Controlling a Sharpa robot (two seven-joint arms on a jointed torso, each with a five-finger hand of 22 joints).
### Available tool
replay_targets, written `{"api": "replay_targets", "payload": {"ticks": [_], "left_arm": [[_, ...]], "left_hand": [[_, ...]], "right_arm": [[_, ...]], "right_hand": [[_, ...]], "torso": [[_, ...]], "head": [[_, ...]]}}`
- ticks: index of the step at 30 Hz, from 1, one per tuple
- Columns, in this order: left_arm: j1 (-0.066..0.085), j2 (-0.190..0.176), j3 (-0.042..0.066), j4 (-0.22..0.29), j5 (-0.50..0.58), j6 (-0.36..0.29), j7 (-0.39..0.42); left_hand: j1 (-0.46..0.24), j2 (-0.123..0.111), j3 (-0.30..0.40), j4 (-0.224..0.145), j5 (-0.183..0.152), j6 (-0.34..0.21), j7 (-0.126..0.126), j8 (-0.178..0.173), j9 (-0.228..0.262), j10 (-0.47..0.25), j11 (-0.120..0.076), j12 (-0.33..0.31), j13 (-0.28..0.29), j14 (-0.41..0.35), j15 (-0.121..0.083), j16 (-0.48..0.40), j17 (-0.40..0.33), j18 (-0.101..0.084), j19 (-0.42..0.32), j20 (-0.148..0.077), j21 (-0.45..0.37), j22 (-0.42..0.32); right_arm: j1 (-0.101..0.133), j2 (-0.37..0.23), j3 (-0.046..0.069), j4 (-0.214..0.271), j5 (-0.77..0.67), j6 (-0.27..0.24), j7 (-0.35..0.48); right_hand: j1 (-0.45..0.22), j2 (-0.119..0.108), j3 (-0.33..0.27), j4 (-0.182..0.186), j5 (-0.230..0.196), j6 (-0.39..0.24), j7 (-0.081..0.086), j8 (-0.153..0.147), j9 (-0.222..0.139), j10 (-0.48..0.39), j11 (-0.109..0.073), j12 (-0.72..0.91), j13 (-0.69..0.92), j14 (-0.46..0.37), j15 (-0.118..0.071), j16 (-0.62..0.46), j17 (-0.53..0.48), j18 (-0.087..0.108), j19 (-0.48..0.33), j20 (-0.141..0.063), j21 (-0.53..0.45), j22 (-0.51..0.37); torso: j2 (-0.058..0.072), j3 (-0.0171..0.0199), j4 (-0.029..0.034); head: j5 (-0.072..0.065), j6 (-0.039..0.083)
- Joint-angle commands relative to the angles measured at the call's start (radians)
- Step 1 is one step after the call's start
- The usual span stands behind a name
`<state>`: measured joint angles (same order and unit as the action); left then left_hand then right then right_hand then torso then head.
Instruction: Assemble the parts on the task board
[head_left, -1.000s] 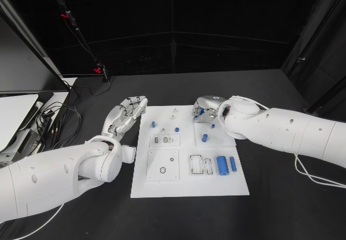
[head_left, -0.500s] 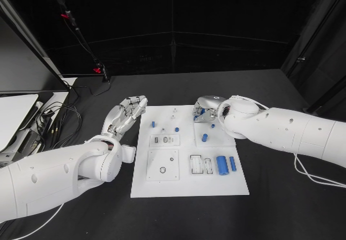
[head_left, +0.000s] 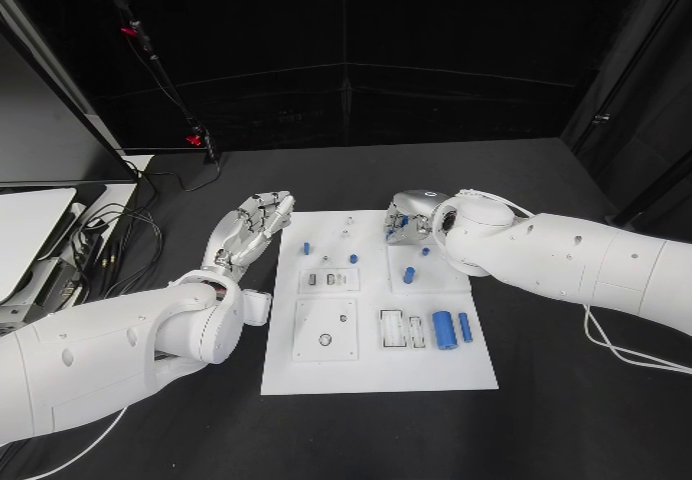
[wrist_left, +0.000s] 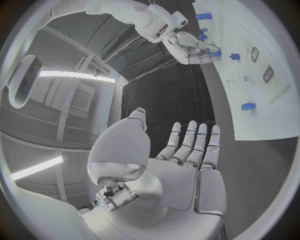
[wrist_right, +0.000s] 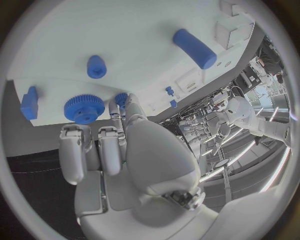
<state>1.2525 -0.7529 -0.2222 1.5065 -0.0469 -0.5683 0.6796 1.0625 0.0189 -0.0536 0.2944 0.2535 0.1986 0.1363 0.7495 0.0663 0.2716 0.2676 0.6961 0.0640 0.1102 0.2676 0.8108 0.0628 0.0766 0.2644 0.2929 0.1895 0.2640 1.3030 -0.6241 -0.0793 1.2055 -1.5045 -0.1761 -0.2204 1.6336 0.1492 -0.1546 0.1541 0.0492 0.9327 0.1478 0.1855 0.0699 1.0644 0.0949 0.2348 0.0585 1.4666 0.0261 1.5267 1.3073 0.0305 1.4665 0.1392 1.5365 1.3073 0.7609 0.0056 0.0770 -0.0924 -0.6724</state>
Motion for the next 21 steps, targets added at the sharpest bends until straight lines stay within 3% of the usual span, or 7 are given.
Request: {"api": "replay_targets", "payload": {"ticks": [1, 14, 21], "left_arm": [[0.001, 0.001, 0.001, 0.001, -0.007, 0.011, 0.268], [0.001, -0.001, 0.001, 0.001, -0.007, 0.012, 0.263], [0.001, -0.001, 0.001, 0.002, -0.007, 0.012, 0.263]], "left_hand": [[0.0, 0.01, -0.001, -0.002, 0.004, 0.005, 0.163, -0.004, -0.001, -0.001, 0.001, -0.005, 0.0, 0.004, 0.0, 0.0, 0.001, 0.011, 0.001, -0.003, 0.005, -0.001], [0.003, 0.013, -0.003, -0.002, 0.01, 0.006, 0.163, -0.004, -0.001, 0.0, 0.001, -0.004, 0.0, 0.004, 0.001, 0.0, 0.001, 0.011, 0.0, -0.002, 0.006, -0.001], [0.005, 0.014, -0.004, -0.002, 0.015, 0.007, 0.163, -0.005, -0.001, 0.001, 0.001, -0.004, 0.0, 0.004, 0.001, 0.0, 0.001, 0.011, 0.0, -0.002, 0.006, -0.002]], "right_arm": [[0.0, 0.003, -0.001, 0.001, -0.018, 0.034, -0.027], [-0.001, 0.008, -0.001, 0.006, -0.047, 0.027, -0.036], [-0.001, 0.006, -0.001, 0.011, -0.05, -0.053, 0.009]], "right_hand": [[0.015, -0.003, 0.009, 0.001, 0.0, 0.024, -0.001, 0.001, 0.002, 0.026, -0.007, -0.01, 0.001, 0.059, -0.01, -0.005, 0.004, -0.005, 0.04, -0.01, -0.006, 0.16], [0.05, -0.022, 0.023, 0.01, 0.0, 0.073, -0.002, -0.013, -0.002, 0.088, -0.013, -0.068, 0.001, 0.061, -0.016, -0.005, 0.009, -0.009, 0.05, -0.019, -0.002, 0.174], [0.061, -0.022, 0.031, 0.012, 0.0, 0.082, -0.001, -0.019, -0.002, 0.099, -0.012, -0.084, 0.001, 0.062, -0.015, -0.004, 0.012, -0.012, 0.057, -0.019, 0.003, 0.186]], "torso": [[0.0, 0.0005, 0.0013], [-0.001, -0.0007, 0.0], [-0.001, -0.0007, 0.001]], "head": [[0.002, -0.002], [0.003, -0.003], [0.002, -0.005]]}}
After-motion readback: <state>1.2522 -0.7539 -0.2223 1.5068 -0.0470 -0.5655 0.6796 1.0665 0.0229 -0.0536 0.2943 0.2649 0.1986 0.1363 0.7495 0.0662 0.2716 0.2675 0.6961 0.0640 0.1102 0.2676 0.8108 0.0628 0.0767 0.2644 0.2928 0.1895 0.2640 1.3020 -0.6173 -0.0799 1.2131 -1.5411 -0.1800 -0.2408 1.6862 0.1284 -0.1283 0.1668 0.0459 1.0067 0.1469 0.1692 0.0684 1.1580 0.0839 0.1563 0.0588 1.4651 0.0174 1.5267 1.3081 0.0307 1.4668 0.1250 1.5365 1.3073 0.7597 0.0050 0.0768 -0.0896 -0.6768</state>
